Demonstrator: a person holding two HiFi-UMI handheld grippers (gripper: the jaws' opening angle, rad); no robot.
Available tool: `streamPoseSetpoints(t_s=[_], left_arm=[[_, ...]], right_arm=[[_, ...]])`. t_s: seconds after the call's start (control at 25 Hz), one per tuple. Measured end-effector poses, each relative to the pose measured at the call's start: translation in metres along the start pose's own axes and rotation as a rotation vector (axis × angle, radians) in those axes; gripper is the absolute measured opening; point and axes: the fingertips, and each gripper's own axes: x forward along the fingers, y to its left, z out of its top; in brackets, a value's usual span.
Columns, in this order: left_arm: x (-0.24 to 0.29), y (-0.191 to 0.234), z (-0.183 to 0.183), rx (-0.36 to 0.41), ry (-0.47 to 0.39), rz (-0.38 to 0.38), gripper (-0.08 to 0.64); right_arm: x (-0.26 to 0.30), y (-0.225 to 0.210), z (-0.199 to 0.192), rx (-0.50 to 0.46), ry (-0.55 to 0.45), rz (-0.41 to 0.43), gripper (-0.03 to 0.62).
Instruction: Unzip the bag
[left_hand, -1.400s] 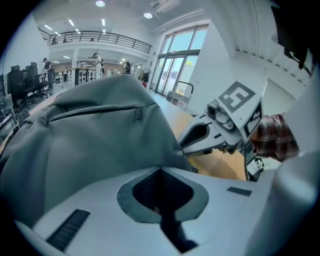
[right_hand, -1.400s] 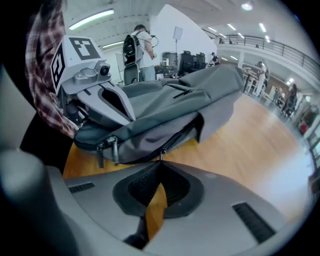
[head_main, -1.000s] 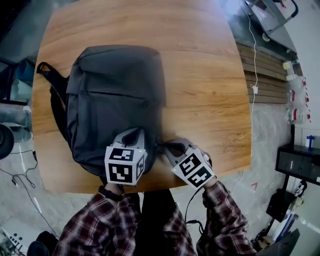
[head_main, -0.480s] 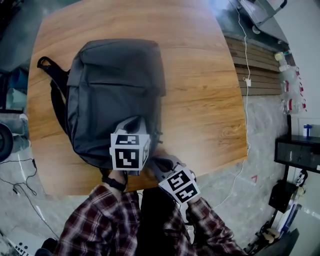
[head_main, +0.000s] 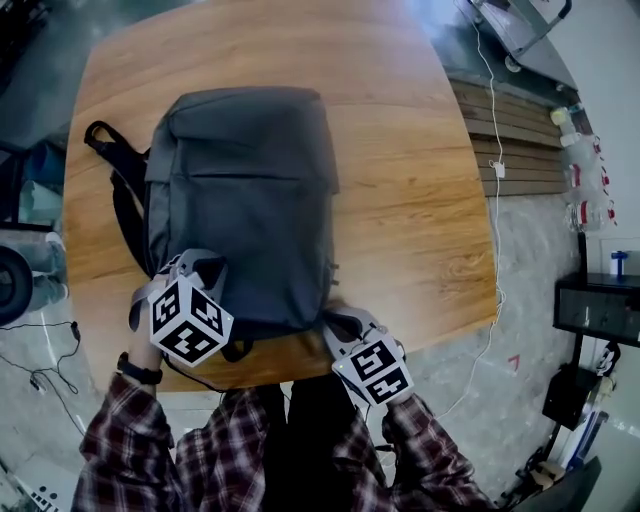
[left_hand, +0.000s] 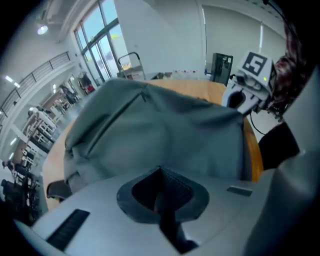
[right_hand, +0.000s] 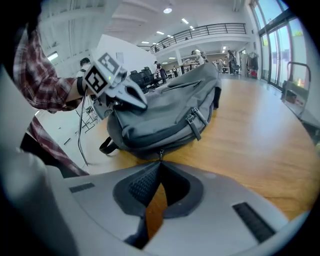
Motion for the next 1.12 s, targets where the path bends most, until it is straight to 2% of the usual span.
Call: streamPoseSetpoints(t_s=[0.08, 0.16, 0.36, 0.64, 0.8, 0.92, 1.0, 1.04, 1.12], left_arm=[[0.003, -0.008, -0.012, -0.032, -0.015, 0.024, 0.008], [0.003, -0.014, -0.009, -0.102, -0.038, 0.063, 0.008], [0.002, -0.045, 0.003, -0.371, -0.036, 0.055, 0.008], [0.004, -0.087, 0.031, -0.616, -0.072, -0.077, 0.007], [0.011, -0.094, 0.048, -0.715, -0.091, -0.111, 0.007], [0.016, -0.095, 0.055, -0.800, -0.109, -0.159, 0.008], [0.015, -0.096, 0.056, -0.809, -0.118, -0.227, 0.008], [0.011, -0.096, 0.060, -0.773, -0.137, -0.273, 0.008], [-0.001, -0.086, 0.081, -0.638, -0.235, -0.336, 0.008]], right_arm=[[-0.002, -0.005, 0.005, 0.009, -0.028, -0.023, 0.012], [-0.003, -0.015, 0.010, 0.017, -0.053, -0.065, 0.012], [-0.006, -0.060, 0.022, 0.085, -0.097, -0.146, 0.012], [0.011, -0.113, 0.060, -0.003, -0.107, -0.181, 0.012], [0.026, -0.132, 0.081, -0.066, -0.095, -0.170, 0.012], [0.034, -0.141, 0.092, -0.080, -0.092, -0.166, 0.012], [0.036, -0.142, 0.093, -0.079, -0.091, -0.161, 0.012], [0.035, -0.141, 0.092, -0.077, -0.091, -0.158, 0.012], [0.034, -0.138, 0.090, -0.077, -0.091, -0.150, 0.012]])
